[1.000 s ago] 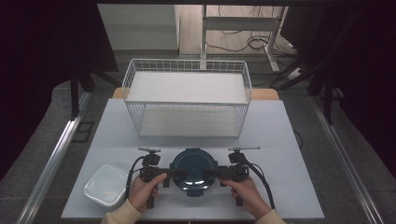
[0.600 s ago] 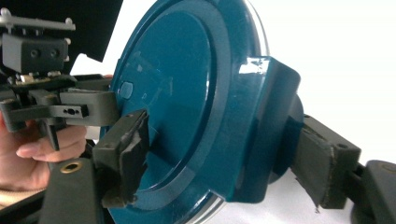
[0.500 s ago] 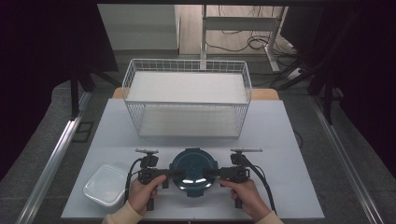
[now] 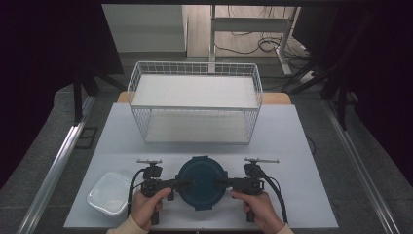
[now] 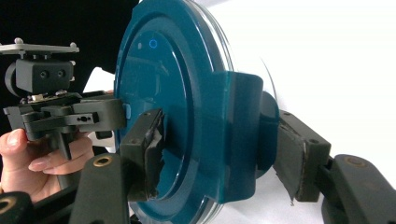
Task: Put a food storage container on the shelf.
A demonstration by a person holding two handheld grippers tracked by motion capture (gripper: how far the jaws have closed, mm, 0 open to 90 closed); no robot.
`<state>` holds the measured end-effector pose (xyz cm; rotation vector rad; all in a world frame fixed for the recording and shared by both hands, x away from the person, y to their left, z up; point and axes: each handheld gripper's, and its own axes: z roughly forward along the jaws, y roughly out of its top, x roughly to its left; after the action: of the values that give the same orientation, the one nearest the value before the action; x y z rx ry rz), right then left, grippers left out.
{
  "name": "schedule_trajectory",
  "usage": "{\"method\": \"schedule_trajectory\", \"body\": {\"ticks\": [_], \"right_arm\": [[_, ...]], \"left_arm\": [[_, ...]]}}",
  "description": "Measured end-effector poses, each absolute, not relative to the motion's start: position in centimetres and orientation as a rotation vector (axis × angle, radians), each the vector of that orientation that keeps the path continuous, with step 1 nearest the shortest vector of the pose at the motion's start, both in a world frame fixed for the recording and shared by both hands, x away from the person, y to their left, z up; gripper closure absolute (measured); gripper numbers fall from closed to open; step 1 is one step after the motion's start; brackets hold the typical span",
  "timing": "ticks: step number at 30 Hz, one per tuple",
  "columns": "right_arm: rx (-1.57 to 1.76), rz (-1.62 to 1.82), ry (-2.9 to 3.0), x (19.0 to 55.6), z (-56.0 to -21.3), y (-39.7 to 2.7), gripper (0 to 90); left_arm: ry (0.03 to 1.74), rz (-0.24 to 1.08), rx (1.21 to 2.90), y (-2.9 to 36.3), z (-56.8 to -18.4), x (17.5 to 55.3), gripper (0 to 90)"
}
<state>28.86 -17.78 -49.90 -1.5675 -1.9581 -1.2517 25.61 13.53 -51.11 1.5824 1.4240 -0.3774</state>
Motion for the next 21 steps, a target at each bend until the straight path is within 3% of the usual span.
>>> {"method": "schedule_trajectory", "body": {"ticks": [21], "right_arm": [[-1.553,-1.308,-2.021,28.5,-48.3,-18.0,40.3]], "left_arm": [[1.404,-0.361,1.578,13.2,-50.0,25.5,37.1]]}}
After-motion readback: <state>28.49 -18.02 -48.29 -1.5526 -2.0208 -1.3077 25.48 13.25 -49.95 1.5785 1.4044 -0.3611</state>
